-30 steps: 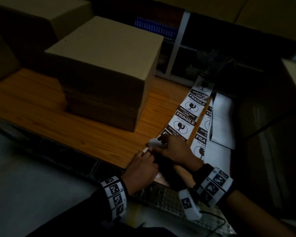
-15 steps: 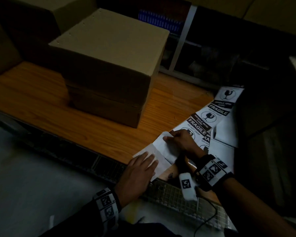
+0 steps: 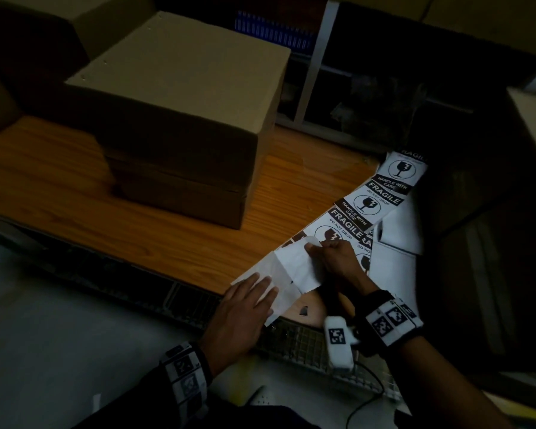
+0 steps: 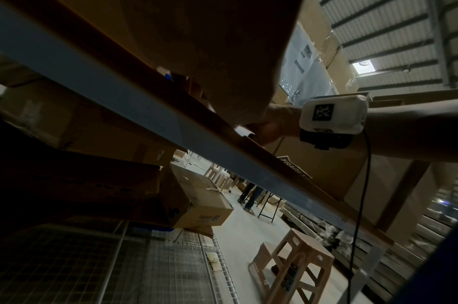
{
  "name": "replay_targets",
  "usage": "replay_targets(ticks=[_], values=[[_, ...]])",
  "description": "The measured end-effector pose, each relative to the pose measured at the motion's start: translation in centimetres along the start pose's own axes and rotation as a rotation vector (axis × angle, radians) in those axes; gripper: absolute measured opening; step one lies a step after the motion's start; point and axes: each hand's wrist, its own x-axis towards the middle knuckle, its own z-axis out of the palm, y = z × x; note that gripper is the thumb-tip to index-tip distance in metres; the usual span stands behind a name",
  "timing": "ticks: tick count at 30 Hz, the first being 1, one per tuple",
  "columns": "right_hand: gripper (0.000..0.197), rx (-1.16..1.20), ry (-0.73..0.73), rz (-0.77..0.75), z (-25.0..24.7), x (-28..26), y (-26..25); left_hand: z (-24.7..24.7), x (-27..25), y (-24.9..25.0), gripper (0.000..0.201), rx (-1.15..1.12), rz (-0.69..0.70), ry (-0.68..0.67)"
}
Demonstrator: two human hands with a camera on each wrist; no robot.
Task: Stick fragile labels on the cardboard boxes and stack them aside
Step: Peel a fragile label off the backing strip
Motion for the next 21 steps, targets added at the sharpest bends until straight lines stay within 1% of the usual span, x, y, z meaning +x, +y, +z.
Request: replay_targets(ticks=[4,8,12,15,19,20,21], values=[[0.052,0.094,0.042,0.027,0.0,-0.4,0.9,-0.4,0.2,0.2,0.046,-0.01,-0.017,-0.034],[0.051,0.14,0.071,0.036,-0.1,-0.9,1.3,-0.7,0.1,-0.4,0.046,-0.021,0.011,-0.08],[0.049,0.122,0.063,0.033,-0.4,-1.5,1.2,-1.6,0.4,-0.1,0.044,-0.012,0.005,-0.046],[0.05,0.084,0.082,0.028,-0.2,-1.5,1.1,-2.7,1.7,0.9,0.04,-0.016,-0.045,-0.003],[0.045,0.013,0.076,0.011,0.0,-1.6,1.1,-3.4,4.1,2.0,0.035,-0.061,-0.153,0.021],[0.043,-0.001,0.077,0.004,0.1,-1.7,1.1,-3.2,4.6,2.2,0.04,-0.06,-0.177,0.006],[0.041,-0.013,0.081,-0.006,0.1,-1.8,1.1,-3.0,5.0,2.3,0.05,-0.048,-0.196,-0.021]])
